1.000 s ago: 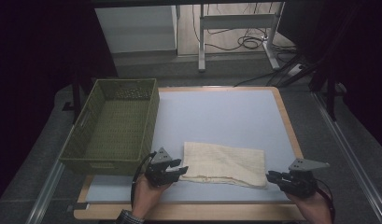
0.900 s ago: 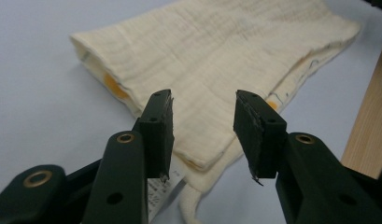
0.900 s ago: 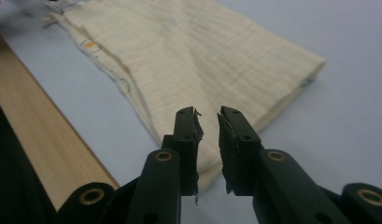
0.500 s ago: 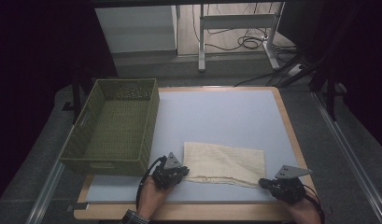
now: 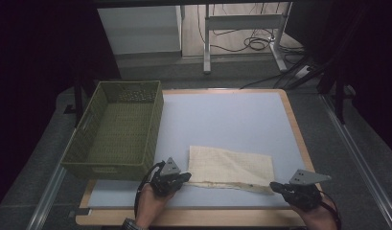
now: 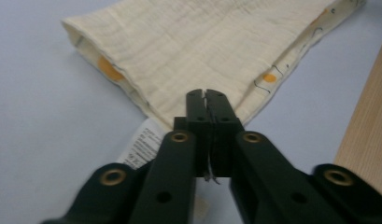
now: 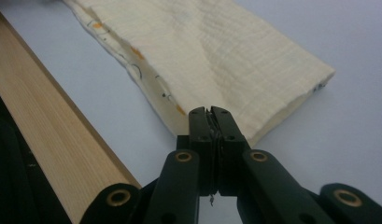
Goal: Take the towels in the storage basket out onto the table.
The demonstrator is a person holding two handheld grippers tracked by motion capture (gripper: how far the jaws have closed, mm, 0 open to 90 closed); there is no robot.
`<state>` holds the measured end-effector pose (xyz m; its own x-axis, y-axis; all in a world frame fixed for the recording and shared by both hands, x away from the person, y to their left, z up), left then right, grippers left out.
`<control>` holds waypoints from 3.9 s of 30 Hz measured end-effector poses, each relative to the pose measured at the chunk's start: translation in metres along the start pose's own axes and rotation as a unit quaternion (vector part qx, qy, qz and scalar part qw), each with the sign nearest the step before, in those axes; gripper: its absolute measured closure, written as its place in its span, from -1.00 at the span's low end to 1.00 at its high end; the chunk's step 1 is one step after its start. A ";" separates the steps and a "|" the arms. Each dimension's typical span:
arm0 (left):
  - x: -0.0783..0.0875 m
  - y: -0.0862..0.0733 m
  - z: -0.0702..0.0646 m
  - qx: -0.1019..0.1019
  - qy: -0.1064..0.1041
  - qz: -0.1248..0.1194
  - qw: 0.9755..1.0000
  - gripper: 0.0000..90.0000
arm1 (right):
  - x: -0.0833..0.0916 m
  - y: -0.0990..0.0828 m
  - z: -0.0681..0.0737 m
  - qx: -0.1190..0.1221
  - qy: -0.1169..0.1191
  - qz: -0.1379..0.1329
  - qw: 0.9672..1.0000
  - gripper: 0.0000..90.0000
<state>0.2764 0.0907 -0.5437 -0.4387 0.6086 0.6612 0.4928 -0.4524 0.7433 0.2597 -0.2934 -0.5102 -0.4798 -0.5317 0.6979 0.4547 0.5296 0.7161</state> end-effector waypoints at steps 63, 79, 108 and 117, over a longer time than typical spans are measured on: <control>-0.030 0.058 0.047 0.057 0.053 -0.010 0.997 0.86 | -0.079 0.066 -0.108 -0.069 -0.072 0.007 0.995 0.91; -0.062 0.042 0.076 0.038 0.124 0.020 0.991 0.01 | -0.072 0.054 -0.109 -0.109 -0.033 0.001 0.993 0.40; -0.063 0.038 0.085 0.071 0.103 0.012 0.992 -0.19 | -0.091 0.072 0.011 0.008 0.063 0.008 0.998 0.11; -0.063 0.038 0.085 0.073 0.103 0.010 0.992 -0.19 | -0.110 0.086 0.043 0.025 0.101 0.010 0.995 0.20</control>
<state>0.3865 0.0907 -0.5659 -0.5645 0.4478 0.6934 0.6002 -0.3541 0.7172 0.3192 -0.1604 -0.5260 -0.3093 -0.6400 0.7034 0.4226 0.5701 0.7046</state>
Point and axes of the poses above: each handheld gripper's, and its own axes: x roughly backward along the jaws, y roughly out of its top, z roughly to its left, the point moved 3 cm from there along -x, roughly forward along the jaws, and after that the axes turned 2 degrees about z, right-handed, at the moved point
